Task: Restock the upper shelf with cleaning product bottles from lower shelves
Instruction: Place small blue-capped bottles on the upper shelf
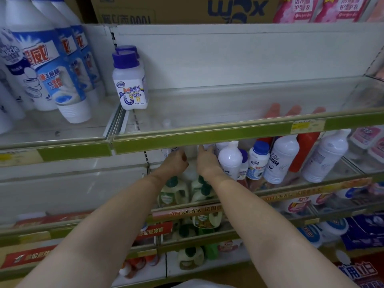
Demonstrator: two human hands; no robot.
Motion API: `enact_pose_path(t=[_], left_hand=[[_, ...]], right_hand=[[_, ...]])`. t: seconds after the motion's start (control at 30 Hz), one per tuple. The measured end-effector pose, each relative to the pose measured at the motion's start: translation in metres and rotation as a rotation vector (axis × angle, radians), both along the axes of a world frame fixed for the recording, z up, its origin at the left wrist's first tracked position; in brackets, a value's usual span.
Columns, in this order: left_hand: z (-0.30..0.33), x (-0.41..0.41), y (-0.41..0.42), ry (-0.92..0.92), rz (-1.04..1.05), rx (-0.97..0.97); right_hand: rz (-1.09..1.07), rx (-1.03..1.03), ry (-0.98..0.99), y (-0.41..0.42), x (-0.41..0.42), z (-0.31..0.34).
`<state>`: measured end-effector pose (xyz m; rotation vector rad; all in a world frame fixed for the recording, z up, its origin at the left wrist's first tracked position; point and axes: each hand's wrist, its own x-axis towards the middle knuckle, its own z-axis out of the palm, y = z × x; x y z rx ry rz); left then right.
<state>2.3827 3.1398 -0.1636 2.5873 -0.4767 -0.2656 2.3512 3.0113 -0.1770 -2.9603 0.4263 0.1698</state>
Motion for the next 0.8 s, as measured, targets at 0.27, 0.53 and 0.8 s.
enact_pose_path(t=[0.27,0.53,0.8], left_hand=[[-0.004,-0.003,0.044,0.002,0.082,0.069],[-0.009,-0.001,0.101,0.045,0.180,0.047],[-0.019,-0.010,0.151,0.064,0.190,0.078]], right_hand=[[0.126,0.169,-0.043,0.033,-0.003,-0.013],[0.118,0.554,-0.075,0.058,0.000,-0.004],[0.017,0.868,0.052,0.122,-0.011,-0.026]])
